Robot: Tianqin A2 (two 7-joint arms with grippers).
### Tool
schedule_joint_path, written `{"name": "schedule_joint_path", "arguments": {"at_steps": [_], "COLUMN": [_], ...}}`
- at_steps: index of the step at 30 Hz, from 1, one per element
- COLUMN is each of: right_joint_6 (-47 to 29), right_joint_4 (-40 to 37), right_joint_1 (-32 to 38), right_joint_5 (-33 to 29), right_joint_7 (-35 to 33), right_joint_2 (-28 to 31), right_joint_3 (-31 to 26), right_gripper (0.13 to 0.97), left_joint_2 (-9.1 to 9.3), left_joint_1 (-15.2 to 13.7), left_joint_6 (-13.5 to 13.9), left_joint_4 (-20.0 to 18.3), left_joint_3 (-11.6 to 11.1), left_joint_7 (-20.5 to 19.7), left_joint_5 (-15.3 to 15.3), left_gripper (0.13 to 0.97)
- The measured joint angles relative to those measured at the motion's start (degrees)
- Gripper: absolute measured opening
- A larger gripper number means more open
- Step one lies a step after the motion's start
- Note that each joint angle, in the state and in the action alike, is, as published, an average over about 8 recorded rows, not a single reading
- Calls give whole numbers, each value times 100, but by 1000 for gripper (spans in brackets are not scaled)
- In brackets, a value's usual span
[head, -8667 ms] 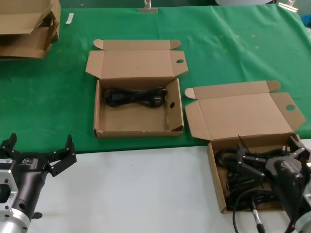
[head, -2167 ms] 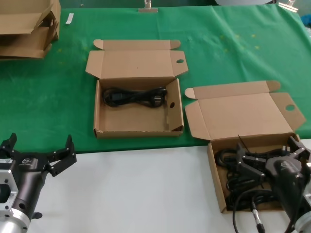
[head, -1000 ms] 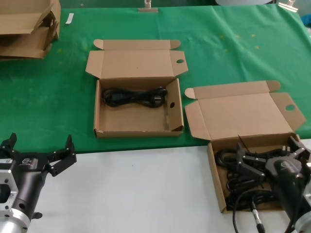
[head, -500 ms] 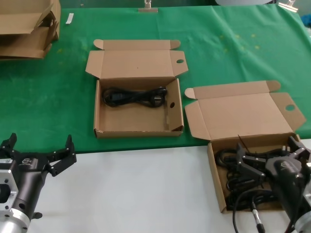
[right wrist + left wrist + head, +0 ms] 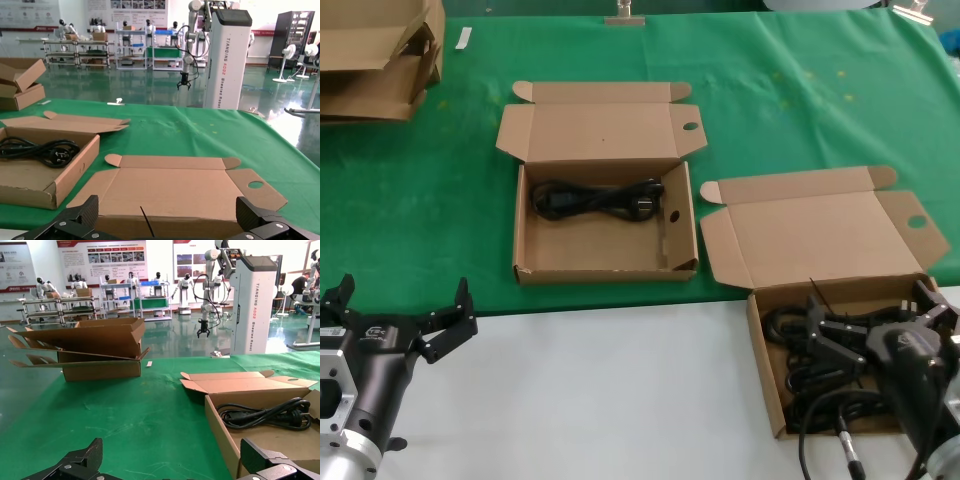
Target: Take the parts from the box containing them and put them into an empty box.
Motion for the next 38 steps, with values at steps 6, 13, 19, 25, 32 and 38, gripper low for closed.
{"name": "schedule_joint_path", "arguments": {"at_steps": [6, 13, 19, 25, 32, 38], "right_joint_6": [0, 0, 0, 0, 0, 0], "right_joint_4": [0, 0, 0, 0, 0, 0], "right_joint_1": [0, 0, 0, 0, 0, 0], "right_joint_5": [0, 0, 0, 0, 0, 0], "right_joint_7": [0, 0, 0, 0, 0, 0], "right_joint_2": [0, 0, 0, 0, 0, 0], "right_joint_3": [0, 0, 0, 0, 0, 0], "right_gripper": [966, 966, 966, 966, 966, 966], "left_joint_2": [0, 0, 0, 0, 0, 0], "left_joint_1": [0, 0, 0, 0, 0, 0], "left_joint_6": [0, 0, 0, 0, 0, 0], "left_joint_4": [0, 0, 0, 0, 0, 0], "left_joint_3": [0, 0, 0, 0, 0, 0], "left_joint_7": [0, 0, 0, 0, 0, 0], "left_joint_5": [0, 0, 0, 0, 0, 0], "left_gripper": [966, 966, 966, 966, 966, 966]}}
